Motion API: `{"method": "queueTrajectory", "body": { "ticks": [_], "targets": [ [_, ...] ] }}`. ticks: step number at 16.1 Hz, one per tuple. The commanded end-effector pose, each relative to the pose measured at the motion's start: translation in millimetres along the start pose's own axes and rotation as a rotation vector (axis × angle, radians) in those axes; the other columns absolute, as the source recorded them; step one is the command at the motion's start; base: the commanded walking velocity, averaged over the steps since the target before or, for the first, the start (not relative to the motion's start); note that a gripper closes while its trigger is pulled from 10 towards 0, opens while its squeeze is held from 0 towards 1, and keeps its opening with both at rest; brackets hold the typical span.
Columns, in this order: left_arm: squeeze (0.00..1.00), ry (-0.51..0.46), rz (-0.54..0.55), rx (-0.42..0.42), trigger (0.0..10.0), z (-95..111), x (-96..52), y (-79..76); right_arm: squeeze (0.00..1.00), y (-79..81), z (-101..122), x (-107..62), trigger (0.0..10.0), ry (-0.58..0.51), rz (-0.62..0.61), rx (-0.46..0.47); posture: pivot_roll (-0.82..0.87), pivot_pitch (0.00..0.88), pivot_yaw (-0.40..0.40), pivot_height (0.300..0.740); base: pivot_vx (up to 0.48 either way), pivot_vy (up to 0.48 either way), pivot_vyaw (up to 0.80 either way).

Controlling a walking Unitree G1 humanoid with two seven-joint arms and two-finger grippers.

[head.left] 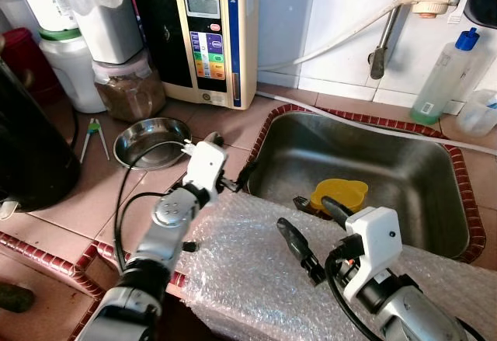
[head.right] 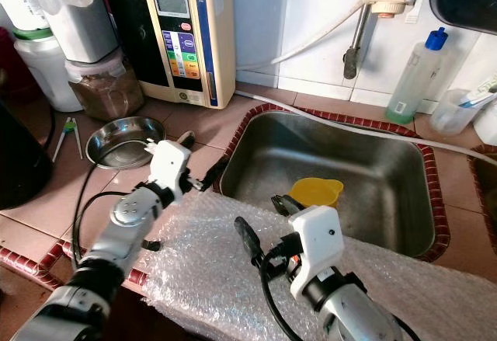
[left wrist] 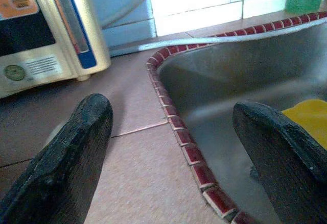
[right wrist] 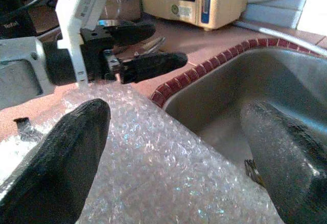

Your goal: Kitchen organization

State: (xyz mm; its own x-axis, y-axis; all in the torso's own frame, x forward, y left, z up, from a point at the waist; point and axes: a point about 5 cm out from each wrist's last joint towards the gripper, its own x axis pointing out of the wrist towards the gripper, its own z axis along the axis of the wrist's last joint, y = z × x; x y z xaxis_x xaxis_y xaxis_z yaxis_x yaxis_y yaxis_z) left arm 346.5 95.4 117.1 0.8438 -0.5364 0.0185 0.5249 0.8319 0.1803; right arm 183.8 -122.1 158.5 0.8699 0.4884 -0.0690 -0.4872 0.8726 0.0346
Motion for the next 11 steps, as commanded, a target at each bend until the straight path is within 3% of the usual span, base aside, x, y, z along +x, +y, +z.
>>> {"method": "queueTrajectory", "body": {
  "ticks": [1, 2, 3, 4, 6, 9, 10, 11],
  "targets": [
    [0.0, 0.005, 0.007, -0.001, 10.0, -1, 2.9, -1.6, 0.0, 2.6, 6, -2.6, 10.0, -0.019, -0.004, 0.003, -0.14, 0.1, 0.067, 0.74, 0.0, 0.0, 0.0],
    [0.0, 0.01, 0.004, -0.015, 10.0, -2, 4.5, -4.8, 0.0, 3.6, 6, -3.1, 10.0, -0.018, -0.004, 0.004, -0.14, 0.104, 0.07, 0.74, 0.0, 0.0, 0.0],
    [0.14, 0.004, -0.004, -0.043, 10.0, -4, 7.2, -11.0, 0.0, 5.1, 6, -4.4, 10.0, -0.015, -0.006, 0.008, -0.15, 0.107, 0.071, 0.74, 0.0, 0.0, 0.0],
    [1.0, 0.001, -0.003, -0.062, 10.0, -4, 9.9, -14.3, 0.0, 5.4, 6, -4.7, 10.0, -0.013, -0.008, 0.011, -0.15, 0.11, 0.07, 0.74, 0.0, 0.0, 0.0],
    [1.0, 0.0, 0.017, -0.069, 10.0, -2, 14.5, -18.0, 0.0, 6.4, 7, -5.4, 10.0, -0.01, -0.009, 0.014, -0.16, 0.116, 0.07, 0.74, 0.0, 0.0, 0.0],
    [1.0, -0.011, 0.197, -0.035, 10.0, 5, 21.1, -2.3, 0.0, 8.5, 7, -5.8, 10.0, -0.006, -0.011, 0.023, -0.16, 0.12, 0.07, 0.74, 0.0, 0.0, 0.0],
    [0.57, -0.006, 0.229, -0.019, 10.0, 7, 21.8, 1.9, 0.0, 9.1, 7, -5.9, 10.0, -0.004, -0.011, 0.023, -0.17, 0.124, 0.069, 0.74, 0.0, 0.0, 0.0],
    [0.0, 0.013, 0.268, 0.008, 10.0, 8, 23.1, 7.5, 0.0, 9.7, 7, -6.0, 10.0, -0.001, -0.011, 0.026, -0.17, 0.124, 0.069, 0.74, 0.0, 0.0, 0.0]
  ]
}}
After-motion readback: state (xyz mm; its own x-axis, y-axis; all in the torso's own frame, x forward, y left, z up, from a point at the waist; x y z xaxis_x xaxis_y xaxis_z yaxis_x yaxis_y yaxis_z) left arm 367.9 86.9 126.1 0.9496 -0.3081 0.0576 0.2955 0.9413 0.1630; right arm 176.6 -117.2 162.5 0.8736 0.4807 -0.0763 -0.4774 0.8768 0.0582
